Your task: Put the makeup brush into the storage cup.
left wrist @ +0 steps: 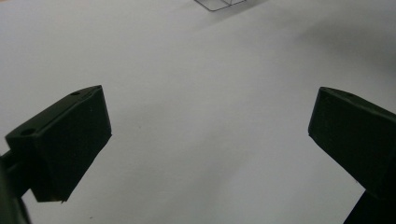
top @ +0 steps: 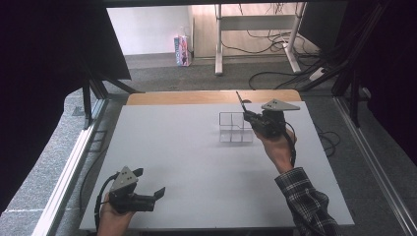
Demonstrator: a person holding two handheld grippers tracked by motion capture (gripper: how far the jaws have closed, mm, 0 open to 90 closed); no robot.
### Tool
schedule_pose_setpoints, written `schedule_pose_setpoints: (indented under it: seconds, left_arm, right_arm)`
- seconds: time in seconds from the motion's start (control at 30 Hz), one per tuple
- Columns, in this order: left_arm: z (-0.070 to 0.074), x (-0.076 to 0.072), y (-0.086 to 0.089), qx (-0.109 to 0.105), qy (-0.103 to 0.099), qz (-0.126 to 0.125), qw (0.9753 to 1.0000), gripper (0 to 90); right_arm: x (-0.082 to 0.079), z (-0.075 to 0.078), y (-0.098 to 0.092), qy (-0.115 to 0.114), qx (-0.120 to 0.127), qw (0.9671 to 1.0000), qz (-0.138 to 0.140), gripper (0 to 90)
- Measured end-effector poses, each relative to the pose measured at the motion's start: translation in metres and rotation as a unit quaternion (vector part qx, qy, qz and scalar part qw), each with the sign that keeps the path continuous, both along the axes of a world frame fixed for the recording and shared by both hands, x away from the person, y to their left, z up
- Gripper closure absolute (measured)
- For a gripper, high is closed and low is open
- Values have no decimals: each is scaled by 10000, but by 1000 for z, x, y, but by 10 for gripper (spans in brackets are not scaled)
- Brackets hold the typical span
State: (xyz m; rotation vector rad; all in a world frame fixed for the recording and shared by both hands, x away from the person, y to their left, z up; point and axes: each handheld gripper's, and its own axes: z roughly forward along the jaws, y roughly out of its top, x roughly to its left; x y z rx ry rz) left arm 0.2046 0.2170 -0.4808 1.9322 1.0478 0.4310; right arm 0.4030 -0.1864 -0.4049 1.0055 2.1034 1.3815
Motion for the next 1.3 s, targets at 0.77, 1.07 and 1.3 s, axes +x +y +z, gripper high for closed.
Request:
schedule_pose_setpoints:
  seconds: [0.77, 1.07, 1.3]
  left_arm:
    - [-3, 1, -4, 265, 19, -50, 9996, 0]
    - [-3, 1, -3, 316, -1, -48, 9995, 0]
    - [-3, 1, -3, 340, 2, -58, 9994, 0]
  right_arm:
    - [43, -7, 20, -101, -63, 9997, -231, 829]
    - [54, -12, 24, -118, -22, 9997, -233, 829]
    - [61, -20, 33, -74, 4, 9998, -193, 830]
